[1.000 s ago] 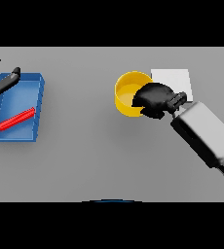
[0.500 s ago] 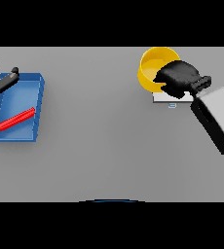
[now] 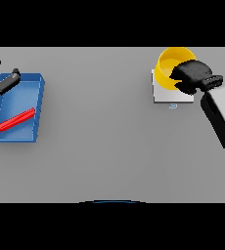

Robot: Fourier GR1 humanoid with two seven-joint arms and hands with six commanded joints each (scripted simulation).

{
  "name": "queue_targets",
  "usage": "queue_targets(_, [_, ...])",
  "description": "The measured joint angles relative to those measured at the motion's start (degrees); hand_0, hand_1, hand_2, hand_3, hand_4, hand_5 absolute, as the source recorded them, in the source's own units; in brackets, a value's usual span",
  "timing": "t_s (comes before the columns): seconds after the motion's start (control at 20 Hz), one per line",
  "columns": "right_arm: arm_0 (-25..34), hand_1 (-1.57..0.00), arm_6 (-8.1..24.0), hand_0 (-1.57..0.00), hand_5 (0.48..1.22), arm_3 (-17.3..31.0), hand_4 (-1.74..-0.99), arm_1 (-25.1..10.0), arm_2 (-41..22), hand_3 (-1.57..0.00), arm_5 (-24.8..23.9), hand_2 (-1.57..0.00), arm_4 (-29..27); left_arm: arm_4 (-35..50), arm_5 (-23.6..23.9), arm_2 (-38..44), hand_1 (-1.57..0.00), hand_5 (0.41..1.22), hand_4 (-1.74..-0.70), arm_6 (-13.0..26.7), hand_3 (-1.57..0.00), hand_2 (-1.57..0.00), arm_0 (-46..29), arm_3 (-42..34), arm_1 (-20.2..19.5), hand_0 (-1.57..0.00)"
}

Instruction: Pick up the red beaker and tilt it to pour out 1 green nut into yellow bowl. Pick up the yellow bowl and place it on the metallic measuring scale.

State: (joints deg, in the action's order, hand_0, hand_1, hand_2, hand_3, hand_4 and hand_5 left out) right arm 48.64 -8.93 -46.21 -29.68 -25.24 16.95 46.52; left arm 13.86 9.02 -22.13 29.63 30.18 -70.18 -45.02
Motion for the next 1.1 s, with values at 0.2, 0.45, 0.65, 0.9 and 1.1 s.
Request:
queue_targets(0.2, [0.6,-1.57,-0.6,-1.57,1.221,4.2,-1.741,0.9,0.5,-1.38,-1.5,-1.38,-0.2,-0.1,-0.6,-0.2,0.00,0.807,-0.85,0.0,0.00,0.00,0.3,0.2,-0.1,0.00])
queue_targets(0.45, [1.2,-1.57,-1.0,-1.57,1.221,8.2,-1.741,2.0,0.5,-1.45,-2.4,-1.37,0.0,0.0,-0.6,-0.2,0.00,0.783,-0.84,-0.3,0.00,0.00,-0.6,0.5,-0.1,0.00])
queue_targets(0.65, [0.9,-1.28,-0.8,-1.47,1.145,7.9,-1.632,2.2,0.4,-0.96,-1.5,-1.18,-0.3,-0.1,-0.8,-0.2,0.00,0.773,-0.84,-0.2,0.00,0.00,0.0,0.4,-0.2,0.00])
queue_targets(0.9, [0.5,-0.56,0.9,-0.61,0.890,7.0,-1.496,2.4,2.2,-0.39,1.0,-0.47,-2.8,0.6,-1.3,0.4,0.00,0.764,-0.84,-0.3,0.00,0.00,0.1,0.7,-0.4,0.00])
queue_targets(1.1, [0.7,-0.24,0.9,-0.25,0.824,7.8,-1.448,2.3,2.1,-0.16,2.1,-0.19,-2.9,0.4,-1.5,0.1,0.00,0.750,-0.83,-0.6,0.00,0.00,0.3,0.9,-0.2,0.00])
